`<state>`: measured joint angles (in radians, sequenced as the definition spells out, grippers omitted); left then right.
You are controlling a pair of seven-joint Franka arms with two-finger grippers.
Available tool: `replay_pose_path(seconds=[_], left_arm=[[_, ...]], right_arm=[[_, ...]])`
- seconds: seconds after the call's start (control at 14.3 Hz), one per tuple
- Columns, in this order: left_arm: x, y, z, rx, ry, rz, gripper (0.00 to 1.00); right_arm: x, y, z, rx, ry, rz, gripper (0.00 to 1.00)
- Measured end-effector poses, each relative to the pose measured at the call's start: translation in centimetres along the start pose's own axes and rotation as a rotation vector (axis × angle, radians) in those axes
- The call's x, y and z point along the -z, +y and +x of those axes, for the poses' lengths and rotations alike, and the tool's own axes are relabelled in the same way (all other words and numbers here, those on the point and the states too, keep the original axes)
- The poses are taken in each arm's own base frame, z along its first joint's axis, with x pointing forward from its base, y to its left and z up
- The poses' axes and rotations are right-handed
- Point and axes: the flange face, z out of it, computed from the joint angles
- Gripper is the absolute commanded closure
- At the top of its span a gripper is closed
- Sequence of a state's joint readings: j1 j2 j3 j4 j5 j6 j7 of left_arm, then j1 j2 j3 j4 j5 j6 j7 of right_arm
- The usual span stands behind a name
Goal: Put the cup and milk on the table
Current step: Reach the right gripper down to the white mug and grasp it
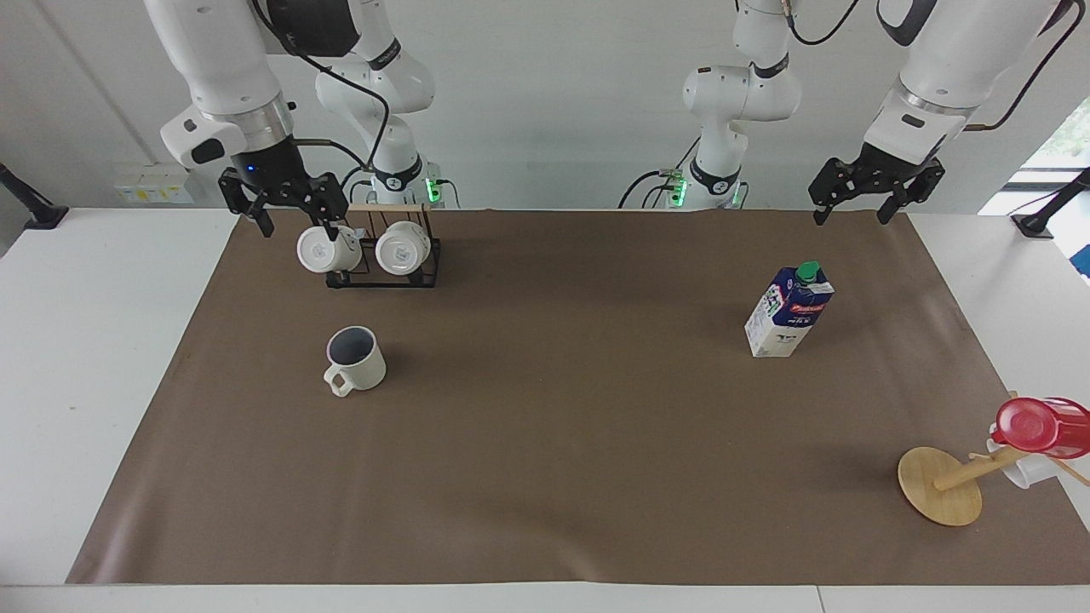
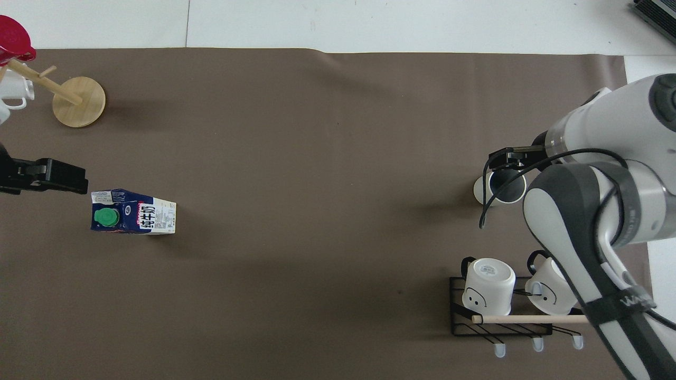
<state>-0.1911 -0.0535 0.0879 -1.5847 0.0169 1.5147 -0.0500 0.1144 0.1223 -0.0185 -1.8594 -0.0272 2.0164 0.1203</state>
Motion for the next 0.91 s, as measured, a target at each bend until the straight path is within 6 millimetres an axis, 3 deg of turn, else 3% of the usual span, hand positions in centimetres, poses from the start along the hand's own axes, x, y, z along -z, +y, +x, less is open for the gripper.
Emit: replay_pose_path(seconds=[0.56, 0.84, 0.91], left_arm=[[0.0, 0.0, 0.0, 0.0, 0.0, 0.0, 0.0], [0.0, 0.0, 0.0, 0.0, 0.0, 0.0, 0.0], [0.0, 0.0, 0.0, 0.0, 0.0, 0.0, 0.0]], right_arm=[[-7.8, -1.4, 0.0, 0.034, -0.007, 0.001, 0.0], [-11.0, -1.4, -0.9, 0.037, -0.013, 0.001, 0.0], [-11.6, -1.4, -1.0, 0.036, -0.015, 0.0, 0.07]])
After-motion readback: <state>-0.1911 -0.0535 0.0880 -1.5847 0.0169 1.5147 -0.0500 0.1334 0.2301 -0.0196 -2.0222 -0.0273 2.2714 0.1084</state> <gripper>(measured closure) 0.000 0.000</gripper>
